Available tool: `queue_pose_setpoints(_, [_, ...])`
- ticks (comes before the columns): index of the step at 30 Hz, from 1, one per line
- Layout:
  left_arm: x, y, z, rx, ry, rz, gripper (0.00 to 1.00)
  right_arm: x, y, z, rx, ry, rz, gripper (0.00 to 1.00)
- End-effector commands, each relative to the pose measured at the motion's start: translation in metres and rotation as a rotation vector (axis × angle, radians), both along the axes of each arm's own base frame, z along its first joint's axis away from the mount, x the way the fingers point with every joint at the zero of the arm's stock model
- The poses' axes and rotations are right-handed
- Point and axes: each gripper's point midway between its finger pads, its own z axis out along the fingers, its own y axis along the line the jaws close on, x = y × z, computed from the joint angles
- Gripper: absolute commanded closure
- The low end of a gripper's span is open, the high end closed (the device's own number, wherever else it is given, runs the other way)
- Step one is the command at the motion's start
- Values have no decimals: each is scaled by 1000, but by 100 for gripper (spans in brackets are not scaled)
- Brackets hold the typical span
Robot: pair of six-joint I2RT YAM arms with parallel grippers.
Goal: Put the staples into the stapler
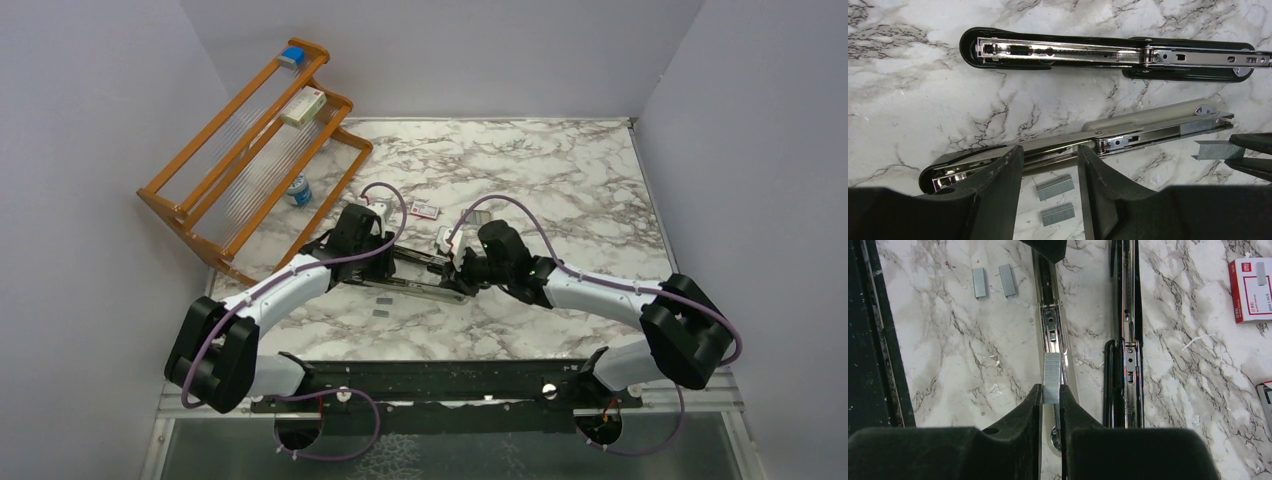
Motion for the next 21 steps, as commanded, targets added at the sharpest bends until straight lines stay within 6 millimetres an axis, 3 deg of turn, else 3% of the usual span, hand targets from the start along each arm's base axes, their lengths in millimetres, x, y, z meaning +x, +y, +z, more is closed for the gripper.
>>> queue_pose_setpoints(1, [-4,-9,2,-41,23,-42,53,7,2,6,-2,-29,4,99])
queue_pose_setpoints(21, [-21,-18,-15,-55,99,-110,55,15,-1,-3,-25,-44,-41,99])
